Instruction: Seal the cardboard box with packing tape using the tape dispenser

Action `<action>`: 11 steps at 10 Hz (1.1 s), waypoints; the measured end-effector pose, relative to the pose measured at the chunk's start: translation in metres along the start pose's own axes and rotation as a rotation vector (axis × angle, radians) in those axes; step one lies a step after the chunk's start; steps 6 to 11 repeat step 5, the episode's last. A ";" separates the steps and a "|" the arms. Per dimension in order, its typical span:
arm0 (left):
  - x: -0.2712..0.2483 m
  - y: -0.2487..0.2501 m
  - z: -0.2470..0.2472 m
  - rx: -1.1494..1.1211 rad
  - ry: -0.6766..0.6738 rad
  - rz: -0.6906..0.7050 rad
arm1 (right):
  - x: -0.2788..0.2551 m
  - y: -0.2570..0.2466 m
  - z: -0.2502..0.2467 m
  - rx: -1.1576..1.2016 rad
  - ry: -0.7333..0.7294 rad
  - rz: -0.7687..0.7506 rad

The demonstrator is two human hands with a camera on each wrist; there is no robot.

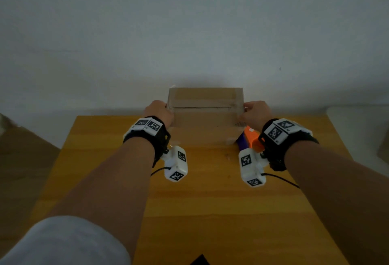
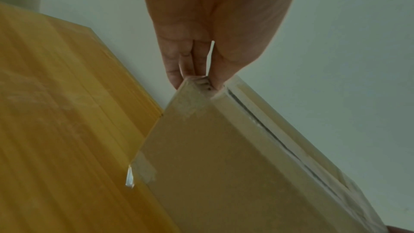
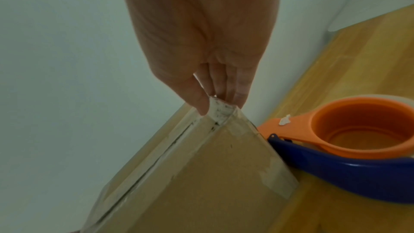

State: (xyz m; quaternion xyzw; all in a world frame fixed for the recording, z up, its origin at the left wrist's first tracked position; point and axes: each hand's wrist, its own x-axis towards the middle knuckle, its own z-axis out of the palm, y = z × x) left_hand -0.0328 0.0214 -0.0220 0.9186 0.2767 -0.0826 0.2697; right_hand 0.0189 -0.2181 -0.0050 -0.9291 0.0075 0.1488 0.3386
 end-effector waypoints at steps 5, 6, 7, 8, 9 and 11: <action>-0.010 0.025 -0.014 0.057 0.063 0.059 | -0.003 -0.014 -0.017 -0.342 0.045 -0.047; -0.010 0.025 -0.014 0.057 0.063 0.059 | -0.003 -0.014 -0.017 -0.342 0.045 -0.047; -0.010 0.025 -0.014 0.057 0.063 0.059 | -0.003 -0.014 -0.017 -0.342 0.045 -0.047; -0.010 0.025 -0.014 0.057 0.063 0.059 | -0.003 -0.014 -0.017 -0.342 0.045 -0.047; -0.010 0.025 -0.014 0.057 0.063 0.059 | -0.003 -0.014 -0.017 -0.342 0.045 -0.047; -0.010 0.025 -0.014 0.057 0.063 0.059 | -0.003 -0.014 -0.017 -0.342 0.045 -0.047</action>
